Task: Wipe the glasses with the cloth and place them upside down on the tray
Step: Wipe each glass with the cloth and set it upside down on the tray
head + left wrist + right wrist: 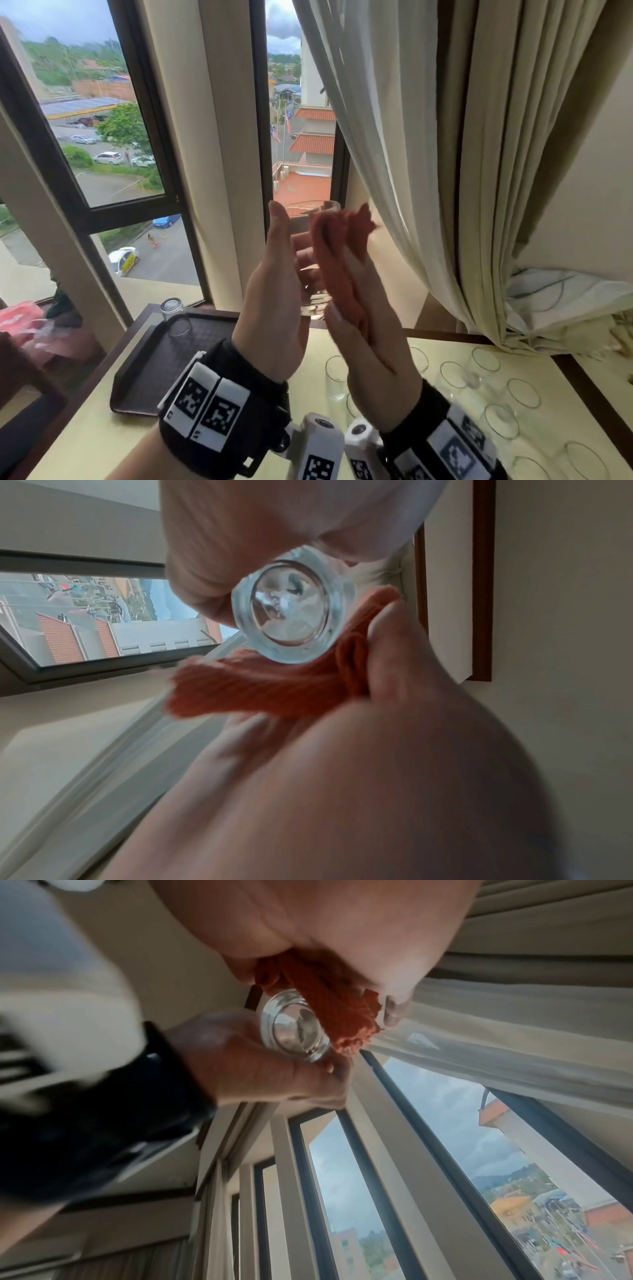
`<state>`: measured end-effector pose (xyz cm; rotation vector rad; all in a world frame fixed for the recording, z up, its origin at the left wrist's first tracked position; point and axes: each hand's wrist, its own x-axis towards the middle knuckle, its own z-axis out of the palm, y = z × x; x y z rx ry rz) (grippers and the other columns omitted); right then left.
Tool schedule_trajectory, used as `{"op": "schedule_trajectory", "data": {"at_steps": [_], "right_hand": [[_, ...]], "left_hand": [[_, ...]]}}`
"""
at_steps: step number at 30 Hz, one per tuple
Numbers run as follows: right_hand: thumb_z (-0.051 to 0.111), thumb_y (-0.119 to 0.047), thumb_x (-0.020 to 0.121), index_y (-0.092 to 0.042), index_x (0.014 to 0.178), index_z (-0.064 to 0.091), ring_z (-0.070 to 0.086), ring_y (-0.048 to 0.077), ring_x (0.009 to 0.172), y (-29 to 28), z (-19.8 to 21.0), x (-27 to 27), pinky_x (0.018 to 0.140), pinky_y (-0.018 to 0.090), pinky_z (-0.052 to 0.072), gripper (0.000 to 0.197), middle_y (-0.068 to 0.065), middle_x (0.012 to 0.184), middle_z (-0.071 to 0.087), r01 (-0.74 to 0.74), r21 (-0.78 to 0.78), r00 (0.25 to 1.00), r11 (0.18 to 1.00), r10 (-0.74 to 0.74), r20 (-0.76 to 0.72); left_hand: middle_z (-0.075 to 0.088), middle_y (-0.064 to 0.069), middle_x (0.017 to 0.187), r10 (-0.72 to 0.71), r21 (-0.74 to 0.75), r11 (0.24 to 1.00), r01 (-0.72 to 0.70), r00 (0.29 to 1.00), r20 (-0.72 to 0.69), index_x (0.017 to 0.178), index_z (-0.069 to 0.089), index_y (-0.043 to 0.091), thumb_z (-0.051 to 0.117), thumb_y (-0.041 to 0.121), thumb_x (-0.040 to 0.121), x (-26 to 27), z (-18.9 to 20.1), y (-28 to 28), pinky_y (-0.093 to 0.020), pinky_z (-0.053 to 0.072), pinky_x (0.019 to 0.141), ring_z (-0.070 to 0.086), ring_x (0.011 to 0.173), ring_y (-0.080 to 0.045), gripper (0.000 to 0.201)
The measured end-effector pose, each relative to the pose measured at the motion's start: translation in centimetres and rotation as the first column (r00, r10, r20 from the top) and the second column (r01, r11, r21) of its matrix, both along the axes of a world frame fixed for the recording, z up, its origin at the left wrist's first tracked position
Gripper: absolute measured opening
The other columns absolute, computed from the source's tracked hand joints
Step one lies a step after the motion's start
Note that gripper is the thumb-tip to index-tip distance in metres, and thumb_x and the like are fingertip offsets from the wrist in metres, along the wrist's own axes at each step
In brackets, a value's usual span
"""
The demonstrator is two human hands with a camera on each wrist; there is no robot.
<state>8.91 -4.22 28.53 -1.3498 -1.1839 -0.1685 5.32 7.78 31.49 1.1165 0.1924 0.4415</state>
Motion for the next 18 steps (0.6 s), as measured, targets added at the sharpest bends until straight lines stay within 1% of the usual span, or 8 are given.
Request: {"op": "schedule_trajectory", "data": {"at_steps": [2, 4, 7, 8, 10, 14, 16, 18], "right_hand": [[0.045, -0.006, 0.103, -0.009, 0.164, 0.027, 0.017, 0.037, 0.161, -0.5, -2.2, -0.6, 0.126, 0.067, 0.019, 0.063, 0.005, 0.172, 0.028, 0.019, -0.052, 0.999, 0.998, -0.017, 0.051], [0.043, -0.020, 0.103, -0.028, 0.166, 0.026, 0.028, 0.044, 0.155, -1.0, -3.6, -0.7, 0.118, 0.076, 0.026, 0.066, 0.002, 0.169, 0.036, 0.034, -0.092, 0.999, 0.995, -0.035, -0.008], [0.044, -0.031, 0.105, -0.044, 0.164, 0.024, 0.050, 0.033, 0.137, -1.0, -3.2, -0.3, 0.103, 0.062, 0.050, 0.064, 0.003, 0.168, 0.038, 0.049, -0.073, 0.987, 0.996, -0.060, -0.152], [0.046, -0.030, 0.105, -0.042, 0.164, 0.026, 0.061, 0.032, 0.116, -0.8, -2.7, 0.0, 0.086, 0.052, 0.056, 0.063, 0.005, 0.164, 0.045, 0.052, -0.046, 0.973, 0.998, -0.061, -0.220], [0.046, -0.026, 0.106, -0.034, 0.164, 0.033, 0.063, 0.045, 0.094, -0.7, -1.4, 0.8, 0.069, 0.057, 0.058, 0.060, 0.002, 0.145, 0.063, 0.060, 0.023, 0.940, 0.998, -0.049, -0.338], [0.047, -0.026, 0.107, -0.027, 0.164, 0.035, 0.048, 0.031, 0.143, -0.5, 1.2, 1.3, 0.114, 0.066, 0.042, 0.058, 0.007, 0.159, 0.048, 0.087, 0.039, 0.967, 0.995, -0.075, -0.243], [0.048, -0.013, 0.104, -0.015, 0.163, 0.032, 0.037, 0.024, 0.153, -0.5, 1.3, 0.7, 0.123, 0.055, 0.034, 0.061, 0.004, 0.170, 0.033, 0.060, 0.029, 0.997, 0.998, -0.059, -0.044], [0.046, -0.013, 0.100, -0.005, 0.159, 0.036, 0.025, 0.034, 0.159, -0.5, 0.4, -0.3, 0.125, 0.060, 0.026, 0.061, 0.011, 0.171, 0.029, 0.108, -0.042, 0.978, 0.993, -0.099, 0.181]], "left_hand": [[0.070, -0.029, 0.127, -0.008, -0.004, 1.000, 0.008, 1.000, -0.023, 0.133, 0.072, 0.014, 0.056, 0.099, 0.071, -0.3, 0.4, 0.6, -0.061, 0.046, 0.114, 0.068, 0.117, -0.047, 0.107], [0.072, -0.028, 0.122, -0.002, 0.005, 1.000, 0.002, 1.000, -0.011, 0.124, 0.075, 0.025, 0.069, 0.095, 0.060, -0.4, 0.4, 1.0, -0.058, 0.056, 0.104, 0.074, 0.098, -0.034, 0.095], [0.067, -0.013, 0.077, -0.052, 0.025, 0.998, 0.052, 0.999, 0.012, 0.133, 0.065, 0.006, 0.082, 0.077, 0.058, -0.6, 0.5, 0.5, -0.036, 0.060, 0.066, 0.067, 0.065, -0.026, 0.104], [0.061, -0.015, 0.071, -0.074, 0.037, 0.997, 0.073, 0.997, 0.029, 0.131, 0.063, -0.001, 0.081, 0.071, 0.066, -0.5, 0.4, 0.3, -0.036, 0.057, 0.062, 0.062, 0.063, -0.029, 0.099], [0.056, -0.024, 0.079, -0.100, 0.062, 0.993, 0.097, 0.994, 0.048, 0.118, 0.063, -0.006, 0.076, 0.069, 0.076, -0.7, 0.3, -0.2, -0.040, 0.053, 0.064, 0.058, 0.070, -0.033, 0.087], [0.067, -0.013, 0.100, -0.016, 0.072, 0.997, 0.017, 1.000, -0.010, 0.122, 0.070, 0.009, 0.061, 0.077, 0.088, -0.6, 0.1, -1.0, -0.050, 0.054, 0.091, 0.063, 0.095, -0.029, 0.077], [0.072, -0.007, 0.105, -0.024, 0.077, 0.997, 0.024, 1.000, -0.004, 0.126, 0.074, 0.020, 0.048, 0.079, 0.098, -0.6, -0.1, -0.8, -0.054, 0.054, 0.096, 0.064, 0.101, -0.028, 0.070], [0.076, 0.004, 0.107, -0.059, 0.036, 0.998, 0.060, 0.998, -0.007, 0.124, 0.073, 0.029, 0.047, 0.079, 0.097, -0.7, -0.3, 0.0, -0.041, 0.057, 0.091, 0.070, 0.103, -0.019, 0.063]]}}
